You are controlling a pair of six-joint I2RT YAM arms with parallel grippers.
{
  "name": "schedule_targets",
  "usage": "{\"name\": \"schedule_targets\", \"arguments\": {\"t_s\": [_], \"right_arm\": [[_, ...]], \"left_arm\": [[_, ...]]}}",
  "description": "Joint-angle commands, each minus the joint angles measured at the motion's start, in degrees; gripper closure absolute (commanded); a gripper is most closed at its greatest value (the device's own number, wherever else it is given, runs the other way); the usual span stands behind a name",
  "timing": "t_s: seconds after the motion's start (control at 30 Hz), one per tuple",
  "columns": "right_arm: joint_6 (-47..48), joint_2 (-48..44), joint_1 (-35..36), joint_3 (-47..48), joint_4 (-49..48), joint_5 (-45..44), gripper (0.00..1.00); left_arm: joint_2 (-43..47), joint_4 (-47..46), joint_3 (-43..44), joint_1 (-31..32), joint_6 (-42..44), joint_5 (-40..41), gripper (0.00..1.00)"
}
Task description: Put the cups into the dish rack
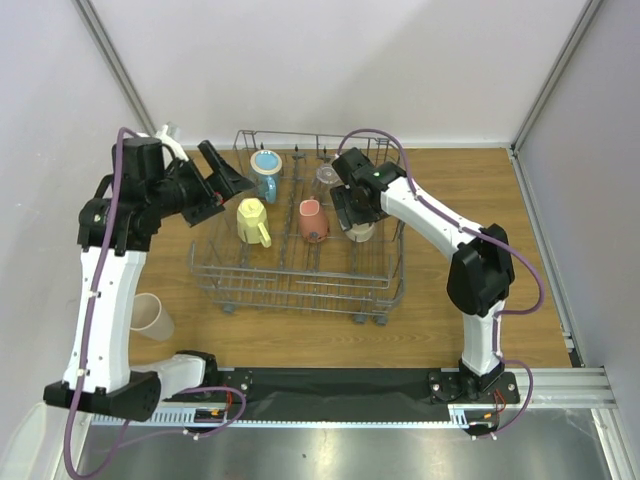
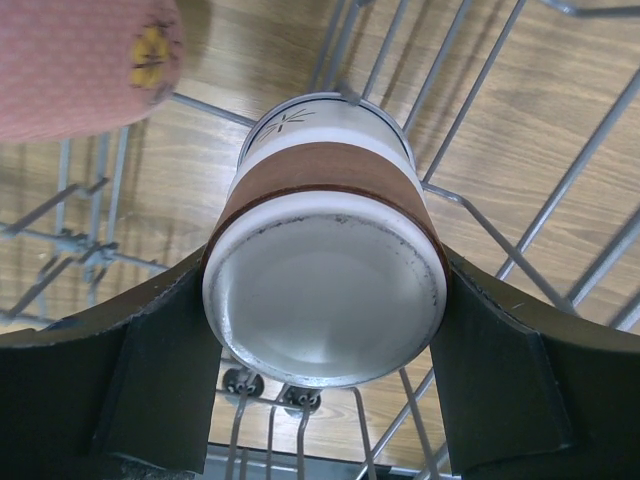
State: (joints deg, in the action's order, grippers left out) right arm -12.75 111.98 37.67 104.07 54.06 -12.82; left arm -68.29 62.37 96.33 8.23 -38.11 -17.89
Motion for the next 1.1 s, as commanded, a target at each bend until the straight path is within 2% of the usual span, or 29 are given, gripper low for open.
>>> {"name": "schedule_targets", "arguments": {"t_s": [0.0,0.07,0.1,0.17,0.2,0.27,0.4,0.47,0.5,0.6,0.7,1.07], "right_arm": [[1.4,1.5,-1.1,-0.1,-2.7,0.8,0.96],[1.5,2.2,-1.3,0.2,-2.6,1.5,0.93],[1.5,2.7,-1.4,0.3,-2.6,2.3,0.86],[1.5,3.1,-1.3,0.7,-2.5,2.8,0.78],[1.2,3.3,-1.3,0.8,-2.4,3.3,0.7],[1.2,3.7,-1.4,1.1,-2.0,4.0,0.64],[1.2,4.6,-1.5,2.5,-0.7,4.3,0.36],[0.9,4.3,-1.4,3.0,-0.4,4.6,0.29],[0.9,4.2,-1.4,3.2,-0.2,4.7,0.2],[0.8,3.7,-1.4,3.9,0.8,5.0,0.07],[0.7,2.5,-1.3,4.6,1.6,5.2,0.0],[0.1,-1.7,-0.7,14.6,8.4,5.5,0.0]], "left_arm": [[3.5,0.4,0.9,-0.8,-3.0,6.7,0.0],[2.8,4.1,2.0,-1.2,-2.9,12.5,0.0],[2.1,5.8,3.2,-1.9,-2.8,13.7,0.0],[1.4,9.1,3.9,-2.8,-2.9,14.9,0.0],[1.1,9.9,4.2,-3.3,-3.3,15.3,0.0],[1.1,10.8,4.0,-3.7,-3.9,15.6,0.0],[0.0,12.7,4.1,-3.9,-5.4,15.9,0.0],[-0.5,13.9,4.4,-3.9,-5.1,16.7,0.0],[-0.6,14.6,4.8,-3.9,-5.2,17.7,0.0],[-0.8,16.6,6.1,-3.9,-4.9,22.4,0.0],[-1.2,18.2,7.4,-4.0,-4.5,24.5,0.0],[-2.5,21.6,10.3,-4.6,-2.1,33.6,0.0]]}}
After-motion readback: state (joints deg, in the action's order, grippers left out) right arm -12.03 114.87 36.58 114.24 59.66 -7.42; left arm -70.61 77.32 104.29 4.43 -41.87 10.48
